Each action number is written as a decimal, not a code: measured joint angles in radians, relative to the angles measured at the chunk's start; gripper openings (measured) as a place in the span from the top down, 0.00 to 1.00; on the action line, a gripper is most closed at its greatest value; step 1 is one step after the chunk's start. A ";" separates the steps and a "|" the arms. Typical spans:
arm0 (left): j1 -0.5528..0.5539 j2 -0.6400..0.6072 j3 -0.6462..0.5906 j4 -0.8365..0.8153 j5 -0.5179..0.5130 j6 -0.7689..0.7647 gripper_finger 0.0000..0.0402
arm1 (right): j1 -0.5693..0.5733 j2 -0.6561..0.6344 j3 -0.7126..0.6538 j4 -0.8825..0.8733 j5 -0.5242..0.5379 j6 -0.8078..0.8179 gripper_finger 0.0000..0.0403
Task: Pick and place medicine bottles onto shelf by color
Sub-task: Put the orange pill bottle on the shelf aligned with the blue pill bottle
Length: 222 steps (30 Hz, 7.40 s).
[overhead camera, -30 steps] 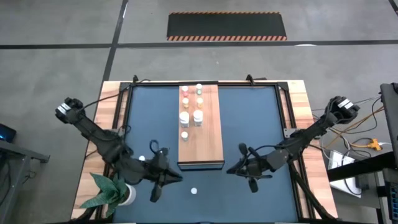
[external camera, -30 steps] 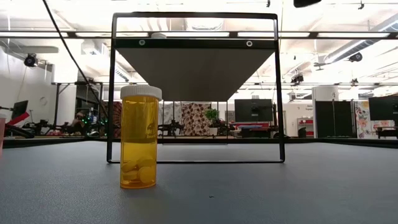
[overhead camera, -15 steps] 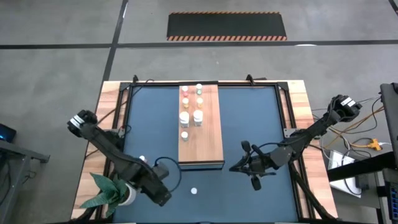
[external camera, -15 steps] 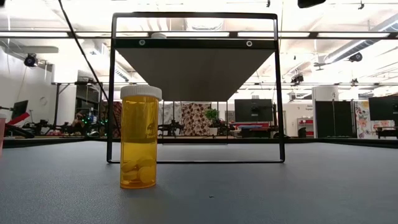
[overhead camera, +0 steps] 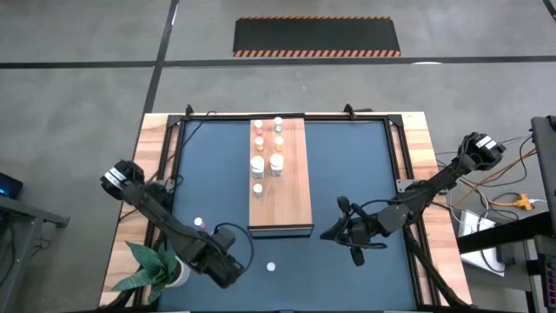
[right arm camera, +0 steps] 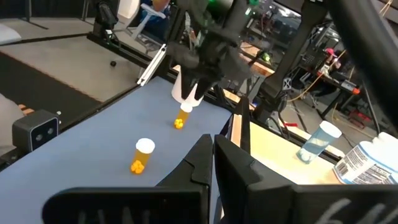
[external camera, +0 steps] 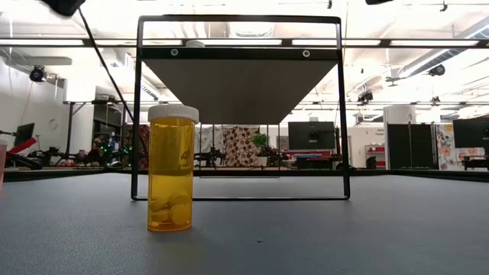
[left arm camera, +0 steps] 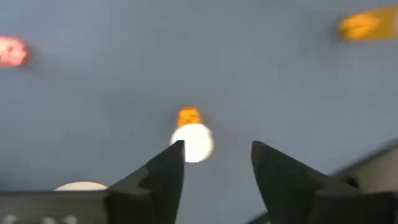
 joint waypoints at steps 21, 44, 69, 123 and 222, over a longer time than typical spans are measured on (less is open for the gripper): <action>-0.004 0.024 -0.109 0.067 0.034 -0.012 0.47 | 0.000 0.000 0.000 -0.001 0.001 0.027 0.98; -0.005 0.028 -0.115 0.107 0.052 -0.012 0.73 | 0.000 0.000 0.000 -0.024 0.001 0.037 0.98; 0.093 0.026 0.274 0.567 0.347 0.389 0.73 | 0.000 0.000 0.000 -0.024 0.001 0.014 0.98; 0.550 0.334 0.924 -0.358 -0.198 1.376 0.73 | 0.000 -0.169 -0.001 -0.273 0.001 0.117 0.98; 0.054 -0.003 0.413 0.167 -0.596 1.710 0.47 | -0.010 0.056 -0.002 0.098 0.106 0.281 0.98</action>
